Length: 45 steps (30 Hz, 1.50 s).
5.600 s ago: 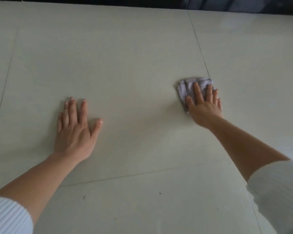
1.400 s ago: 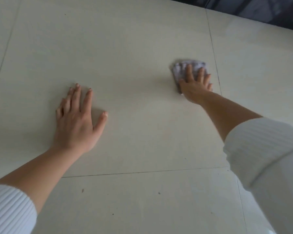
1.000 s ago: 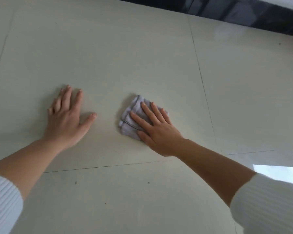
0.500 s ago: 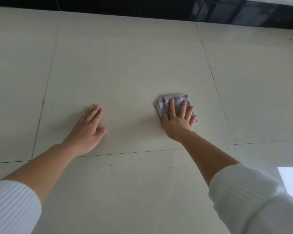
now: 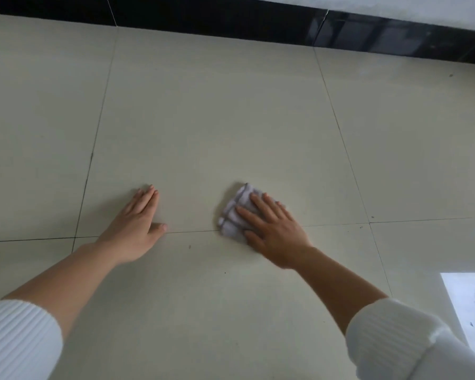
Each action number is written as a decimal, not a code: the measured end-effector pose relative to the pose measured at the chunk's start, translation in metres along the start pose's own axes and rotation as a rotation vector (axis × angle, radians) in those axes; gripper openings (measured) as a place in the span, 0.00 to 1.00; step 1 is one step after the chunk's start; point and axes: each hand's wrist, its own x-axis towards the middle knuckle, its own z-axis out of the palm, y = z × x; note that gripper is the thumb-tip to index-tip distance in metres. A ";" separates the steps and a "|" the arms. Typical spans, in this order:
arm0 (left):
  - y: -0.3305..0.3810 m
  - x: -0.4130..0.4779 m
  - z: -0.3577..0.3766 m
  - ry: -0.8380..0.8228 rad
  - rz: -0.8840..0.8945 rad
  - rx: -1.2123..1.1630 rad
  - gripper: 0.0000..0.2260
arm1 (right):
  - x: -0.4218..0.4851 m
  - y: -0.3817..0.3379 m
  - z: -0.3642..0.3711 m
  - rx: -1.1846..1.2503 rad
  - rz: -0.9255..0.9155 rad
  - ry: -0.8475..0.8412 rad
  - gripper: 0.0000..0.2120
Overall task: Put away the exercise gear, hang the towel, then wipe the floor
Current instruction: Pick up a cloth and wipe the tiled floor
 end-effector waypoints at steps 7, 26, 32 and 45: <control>0.001 -0.004 -0.002 -0.031 -0.020 -0.001 0.35 | -0.039 0.069 -0.010 0.135 0.523 0.013 0.27; 0.003 -0.003 -0.004 -0.024 -0.009 0.056 0.35 | -0.037 -0.126 0.034 0.022 0.047 0.027 0.31; -0.004 -0.006 -0.010 -0.037 0.001 0.055 0.36 | -0.049 -0.069 0.044 -0.144 -0.454 0.082 0.22; -0.008 -0.009 -0.003 -0.003 0.000 0.001 0.36 | 0.012 -0.030 0.003 0.076 0.644 0.103 0.27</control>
